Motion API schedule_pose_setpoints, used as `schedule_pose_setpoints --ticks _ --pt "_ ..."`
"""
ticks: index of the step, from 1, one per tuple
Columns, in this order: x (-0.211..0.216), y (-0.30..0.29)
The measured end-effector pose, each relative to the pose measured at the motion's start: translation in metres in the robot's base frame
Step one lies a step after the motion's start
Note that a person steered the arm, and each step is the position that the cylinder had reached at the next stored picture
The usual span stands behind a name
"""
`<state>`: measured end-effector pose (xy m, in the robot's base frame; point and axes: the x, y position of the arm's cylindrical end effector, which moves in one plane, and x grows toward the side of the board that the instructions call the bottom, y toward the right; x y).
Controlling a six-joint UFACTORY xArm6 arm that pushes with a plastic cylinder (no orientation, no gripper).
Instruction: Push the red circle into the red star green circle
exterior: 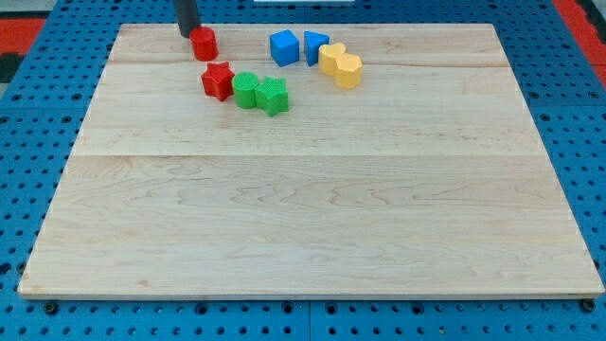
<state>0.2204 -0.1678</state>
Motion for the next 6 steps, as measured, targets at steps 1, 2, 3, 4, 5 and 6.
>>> schedule_pose_setpoints --ticks 1,2,3,4,5,6 --pt "0.024 0.026" --pt "0.025 0.02" --pt "0.016 0.012" --pt "0.017 0.041" --pt "0.023 0.066" --pt "0.044 0.066"
